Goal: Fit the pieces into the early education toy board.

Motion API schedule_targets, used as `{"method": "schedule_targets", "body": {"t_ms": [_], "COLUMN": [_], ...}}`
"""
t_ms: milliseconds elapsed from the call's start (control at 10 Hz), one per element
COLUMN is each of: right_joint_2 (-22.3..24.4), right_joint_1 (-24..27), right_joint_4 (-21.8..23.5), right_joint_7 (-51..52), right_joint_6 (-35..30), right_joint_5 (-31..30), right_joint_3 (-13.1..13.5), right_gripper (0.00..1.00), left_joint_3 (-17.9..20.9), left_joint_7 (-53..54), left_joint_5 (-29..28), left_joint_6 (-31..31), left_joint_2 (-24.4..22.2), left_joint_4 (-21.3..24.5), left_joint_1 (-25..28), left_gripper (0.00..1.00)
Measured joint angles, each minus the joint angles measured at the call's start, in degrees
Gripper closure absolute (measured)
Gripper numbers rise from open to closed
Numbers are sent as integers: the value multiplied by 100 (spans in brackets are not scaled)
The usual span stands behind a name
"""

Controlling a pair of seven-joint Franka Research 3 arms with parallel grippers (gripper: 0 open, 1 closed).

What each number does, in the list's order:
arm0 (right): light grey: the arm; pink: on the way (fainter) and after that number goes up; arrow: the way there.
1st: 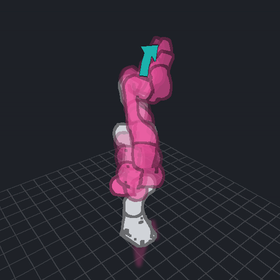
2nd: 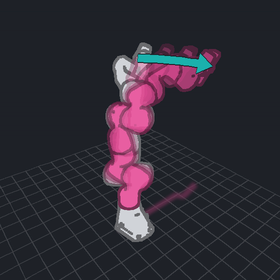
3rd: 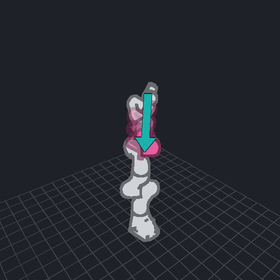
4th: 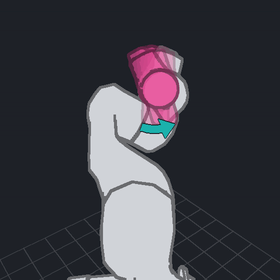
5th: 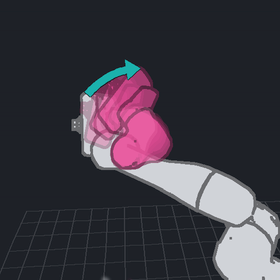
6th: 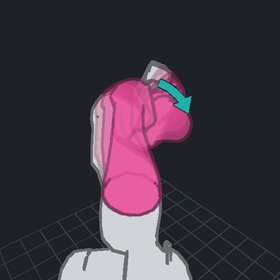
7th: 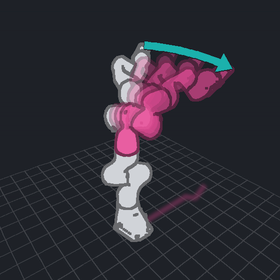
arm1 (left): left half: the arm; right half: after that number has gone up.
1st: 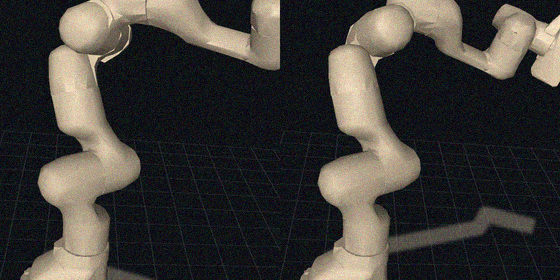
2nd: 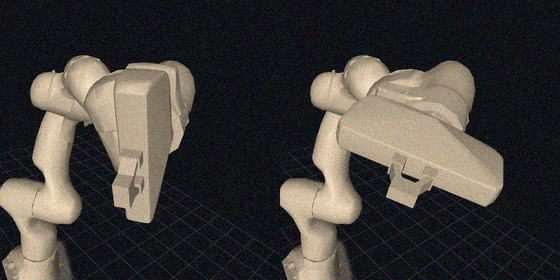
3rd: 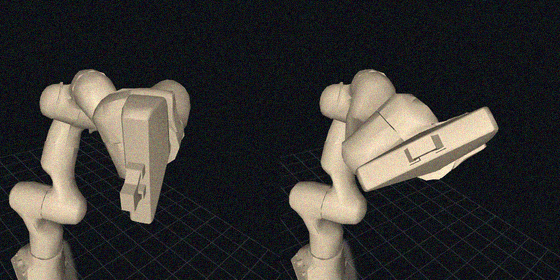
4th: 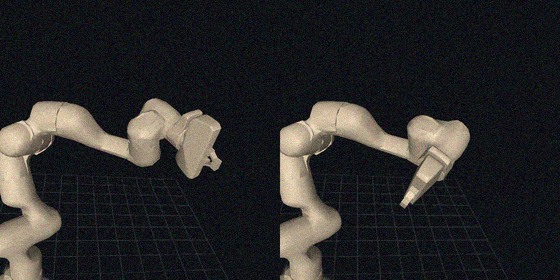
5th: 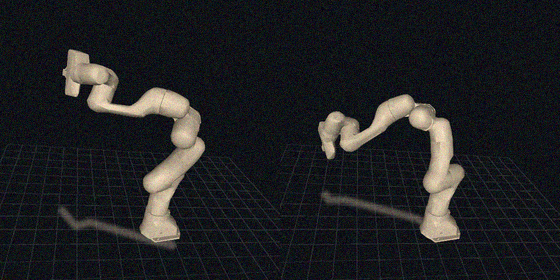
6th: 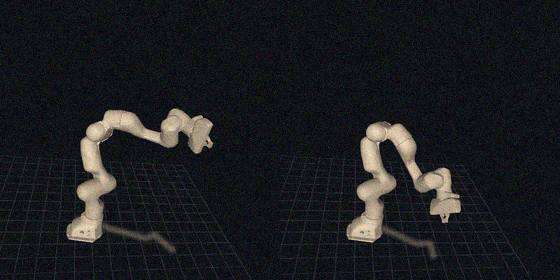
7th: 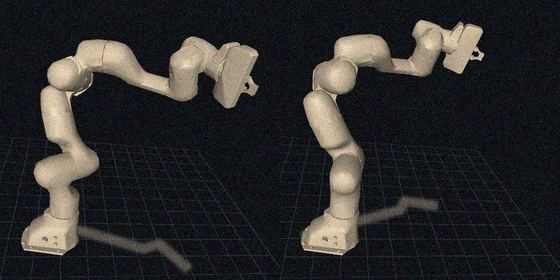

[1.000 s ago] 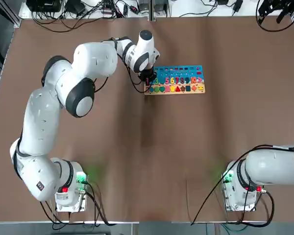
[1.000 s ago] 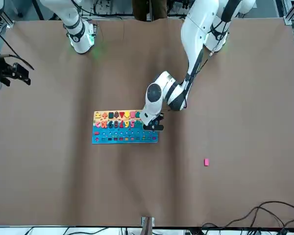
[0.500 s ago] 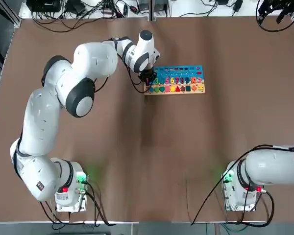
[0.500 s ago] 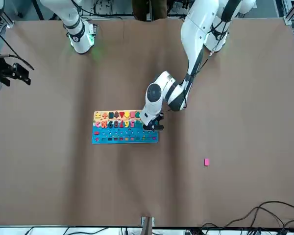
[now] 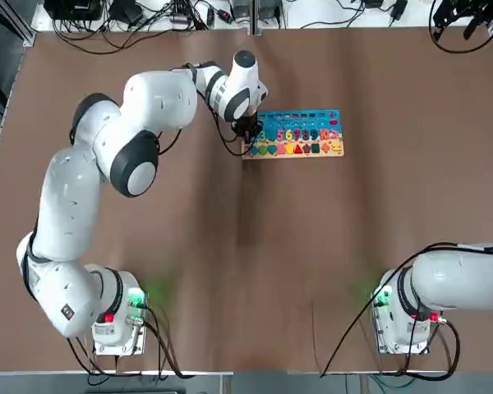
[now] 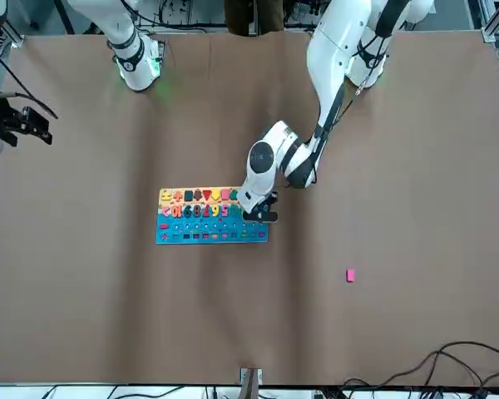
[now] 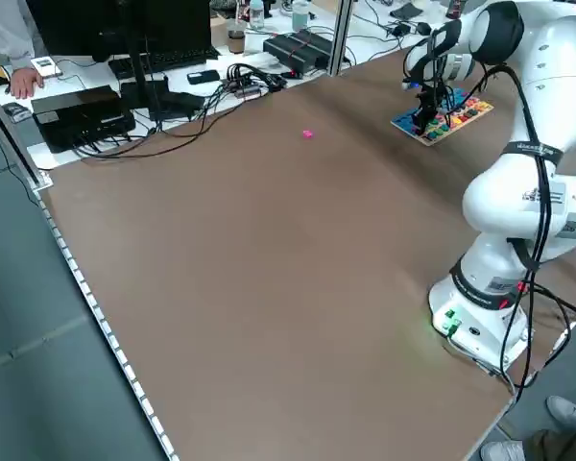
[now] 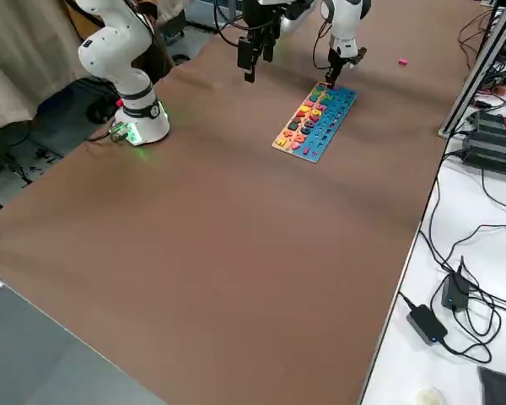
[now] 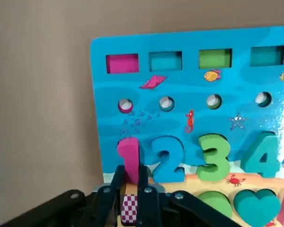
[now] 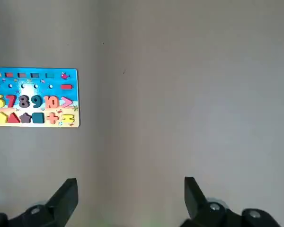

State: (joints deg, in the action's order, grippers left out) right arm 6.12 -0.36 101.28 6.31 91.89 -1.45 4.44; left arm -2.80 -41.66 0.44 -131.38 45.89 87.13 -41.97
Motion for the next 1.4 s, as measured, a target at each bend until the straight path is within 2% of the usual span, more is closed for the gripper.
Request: {"method": "schedule_targets", "body": {"t_ms": [1400], "right_joint_2": [-6], "right_joint_1": [0], "right_joint_4": [0], "right_joint_7": [0], "right_joint_6": [0], "right_joint_5": [0], "right_joint_3": [0], "right_gripper": [1], "left_joint_3": [0], "left_joint_7": [0], "left_joint_5": [0], "left_joint_6": [43], "left_joint_2": [-12], "left_joint_4": [-18], "left_joint_1": [3], "left_gripper": [80]}}
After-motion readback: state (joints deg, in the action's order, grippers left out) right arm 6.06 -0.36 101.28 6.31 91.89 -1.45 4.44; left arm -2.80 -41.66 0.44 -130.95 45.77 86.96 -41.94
